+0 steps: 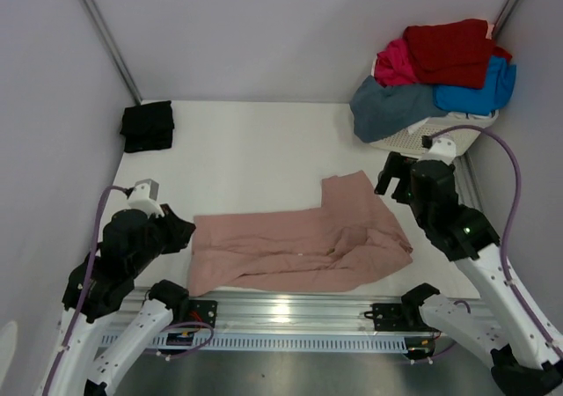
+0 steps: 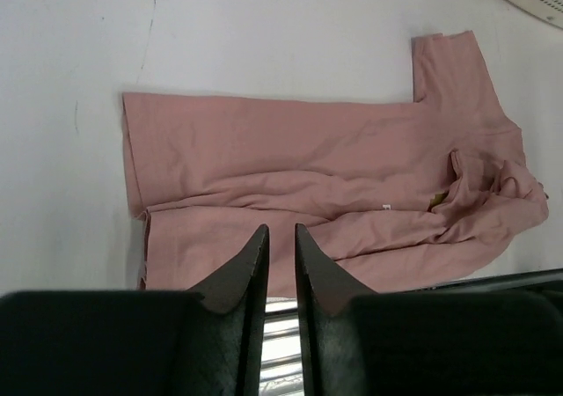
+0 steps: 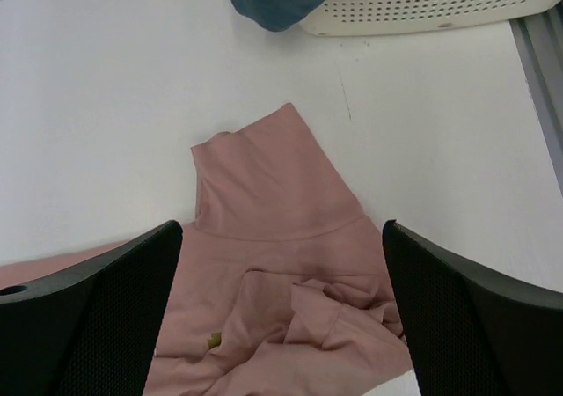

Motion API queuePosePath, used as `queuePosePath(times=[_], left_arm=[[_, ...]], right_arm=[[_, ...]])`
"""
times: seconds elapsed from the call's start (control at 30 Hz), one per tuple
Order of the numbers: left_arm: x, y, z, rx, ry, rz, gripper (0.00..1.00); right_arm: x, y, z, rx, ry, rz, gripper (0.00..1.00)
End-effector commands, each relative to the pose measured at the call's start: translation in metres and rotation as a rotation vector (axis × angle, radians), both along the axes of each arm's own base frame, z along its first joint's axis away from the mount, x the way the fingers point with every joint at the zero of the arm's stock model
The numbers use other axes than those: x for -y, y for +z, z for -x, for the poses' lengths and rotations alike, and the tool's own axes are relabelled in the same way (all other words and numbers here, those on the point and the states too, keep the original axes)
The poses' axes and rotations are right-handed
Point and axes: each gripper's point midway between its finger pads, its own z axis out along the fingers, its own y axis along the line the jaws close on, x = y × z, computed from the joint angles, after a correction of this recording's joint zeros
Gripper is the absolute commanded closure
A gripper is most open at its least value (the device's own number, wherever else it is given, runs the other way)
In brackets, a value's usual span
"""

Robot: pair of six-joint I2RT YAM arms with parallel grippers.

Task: Fold and stack the t-shirts
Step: Flatten out the tshirt

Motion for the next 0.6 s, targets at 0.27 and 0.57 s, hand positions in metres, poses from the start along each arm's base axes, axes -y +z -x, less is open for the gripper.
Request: queuePosePath(times=[0.27,0.57], left_arm=[[0.028,-0.015,0.008,-0.079,-0.097,0.106,0.77],[0.035,-0.034,0.008,-0.157,-0.114,0.111,0.72]], right_arm=[[-0.027,-0.072,-0.039,-0.155,-0.005,0.020,0.11],[-0.050,-0.126,-0.049,-0.255,0.029,-0.026,0.20]])
